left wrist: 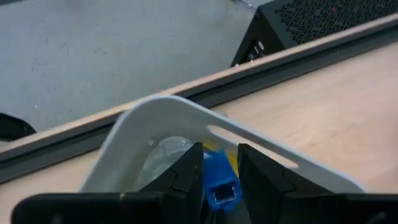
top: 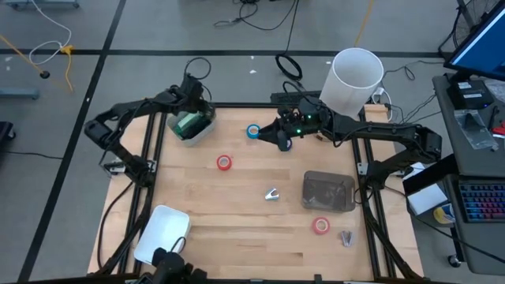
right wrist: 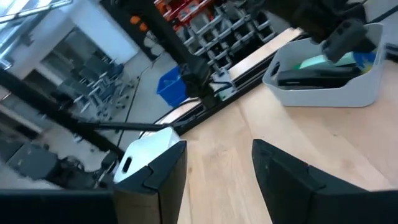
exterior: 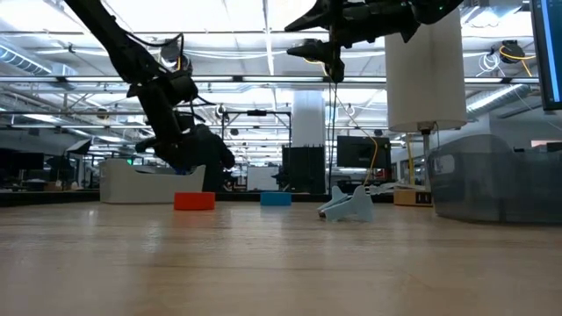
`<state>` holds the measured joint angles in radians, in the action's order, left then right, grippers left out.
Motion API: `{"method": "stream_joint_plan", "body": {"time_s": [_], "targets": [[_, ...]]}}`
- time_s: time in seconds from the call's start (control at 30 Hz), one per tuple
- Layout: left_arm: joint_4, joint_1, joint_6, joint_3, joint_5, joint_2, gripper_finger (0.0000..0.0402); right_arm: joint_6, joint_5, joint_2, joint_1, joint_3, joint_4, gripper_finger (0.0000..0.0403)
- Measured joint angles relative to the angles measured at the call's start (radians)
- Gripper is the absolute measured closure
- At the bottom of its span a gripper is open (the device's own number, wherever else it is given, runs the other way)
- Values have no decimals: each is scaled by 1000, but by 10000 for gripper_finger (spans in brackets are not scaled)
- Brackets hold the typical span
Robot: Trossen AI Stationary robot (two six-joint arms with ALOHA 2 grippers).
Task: Pick and place Stapler, Stapler remover, tape
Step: Put the small blue stapler into the gray bin, then put the blue tape into the white bin
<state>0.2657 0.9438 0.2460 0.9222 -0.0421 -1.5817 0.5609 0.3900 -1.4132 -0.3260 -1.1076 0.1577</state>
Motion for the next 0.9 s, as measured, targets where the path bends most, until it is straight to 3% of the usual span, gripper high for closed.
{"method": "stream_joint_plan", "body": {"time_s": [0.3, 0.63, 0.77, 0.9], "targets": [[-29, -4, 51, 0, 18, -1, 300, 12, -3, 0, 0, 0, 4, 224], [-80, -21, 46, 0, 310, 166, 300, -83, 3, 0, 0, 1, 4, 229], [-79, -72, -41, 1, 437, 246, 300, -168, 3, 0, 0, 1, 3, 231], [-77, -163, -125, 1, 487, 295, 300, -231, 4, 0, 0, 1, -22, 231]]}}
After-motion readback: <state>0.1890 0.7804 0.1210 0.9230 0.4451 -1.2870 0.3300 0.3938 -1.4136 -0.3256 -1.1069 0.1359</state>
